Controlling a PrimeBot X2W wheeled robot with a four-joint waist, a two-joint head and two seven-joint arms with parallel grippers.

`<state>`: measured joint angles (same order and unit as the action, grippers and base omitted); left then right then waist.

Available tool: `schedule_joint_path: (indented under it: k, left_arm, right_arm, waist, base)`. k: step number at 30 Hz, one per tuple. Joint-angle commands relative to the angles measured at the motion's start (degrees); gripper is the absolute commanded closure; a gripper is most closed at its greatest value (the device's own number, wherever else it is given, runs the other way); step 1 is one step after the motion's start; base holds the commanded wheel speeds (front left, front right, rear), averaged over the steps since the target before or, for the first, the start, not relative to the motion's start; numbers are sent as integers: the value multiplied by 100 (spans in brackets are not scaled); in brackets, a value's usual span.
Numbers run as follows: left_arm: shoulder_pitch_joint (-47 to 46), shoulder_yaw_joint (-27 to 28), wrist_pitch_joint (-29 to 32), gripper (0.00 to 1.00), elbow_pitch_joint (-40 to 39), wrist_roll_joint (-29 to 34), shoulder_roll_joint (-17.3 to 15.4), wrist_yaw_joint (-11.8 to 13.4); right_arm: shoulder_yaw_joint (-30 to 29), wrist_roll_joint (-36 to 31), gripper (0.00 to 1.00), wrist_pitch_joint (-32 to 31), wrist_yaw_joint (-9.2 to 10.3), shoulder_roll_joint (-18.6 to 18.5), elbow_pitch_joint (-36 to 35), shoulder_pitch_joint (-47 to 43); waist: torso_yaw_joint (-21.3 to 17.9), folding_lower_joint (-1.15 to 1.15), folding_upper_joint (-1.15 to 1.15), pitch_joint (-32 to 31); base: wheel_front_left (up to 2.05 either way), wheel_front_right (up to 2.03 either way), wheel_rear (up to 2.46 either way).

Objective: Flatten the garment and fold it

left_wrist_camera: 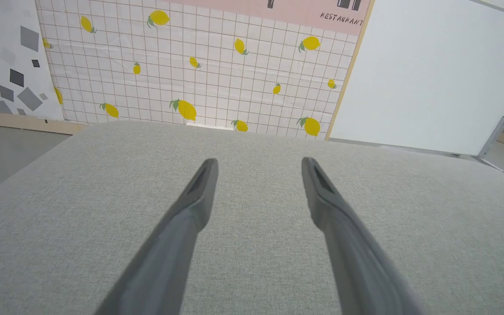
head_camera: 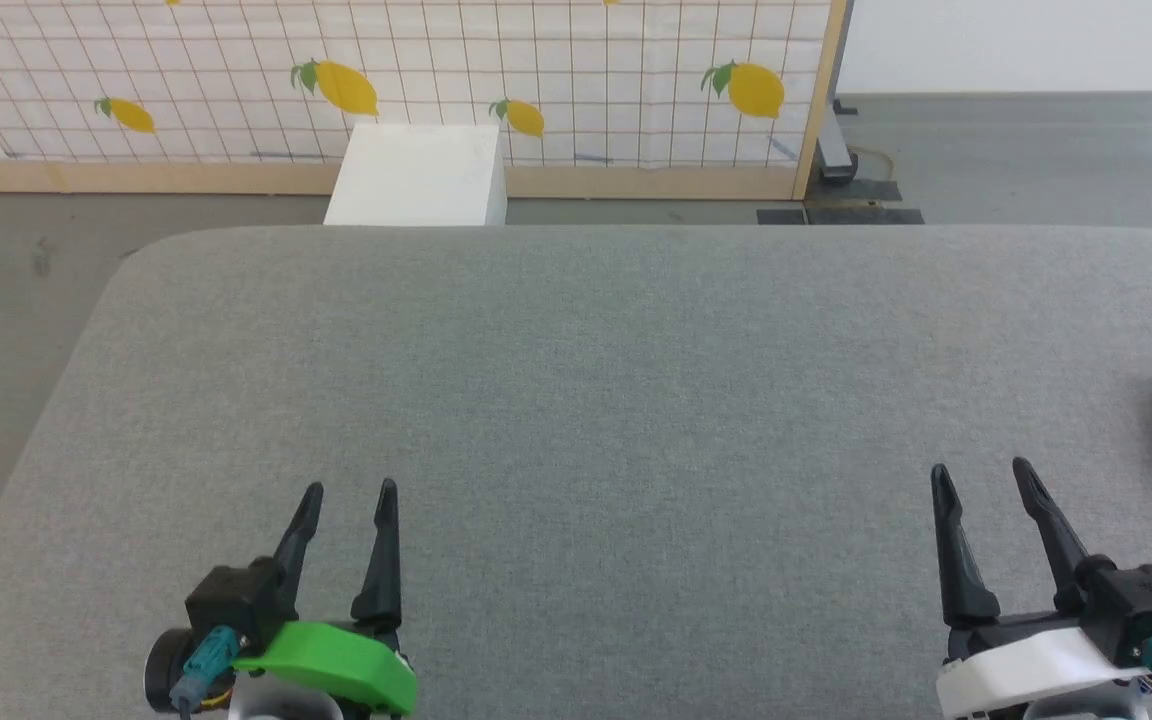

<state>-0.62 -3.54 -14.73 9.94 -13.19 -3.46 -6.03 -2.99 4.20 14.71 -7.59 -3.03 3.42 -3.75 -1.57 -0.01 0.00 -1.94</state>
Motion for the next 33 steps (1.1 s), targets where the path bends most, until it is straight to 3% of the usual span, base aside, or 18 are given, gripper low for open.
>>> schedule_joint_path:
  k: [1,12,13,33]
  left_arm:
    - [113,18,-27,0,12,28,30,-36]
    - [265,55,-27,0,61,46,48,-44]
    - [182,48,0,100,58,9,23,-27]
    - [173,62,79,100,4,75,25,6]
  right_arm:
    - [-15,58,0,29,10,12,4,-80]
    - [-10,176,0,29,10,14,40,-140]
    - [-18,143,100,0,0,2,24,-99]
    - [-4,112,100,-83,1,1,4,-74]
  waist:
    - [19,1,0,-37]
    - [32,1,0,-51]
    - [32,1,0,-50]
    - [39,1,0,-35]
  base:
    - [0,0,0]
    - [0,0,0]
    - [0,0,0]
    - [0,0,0]
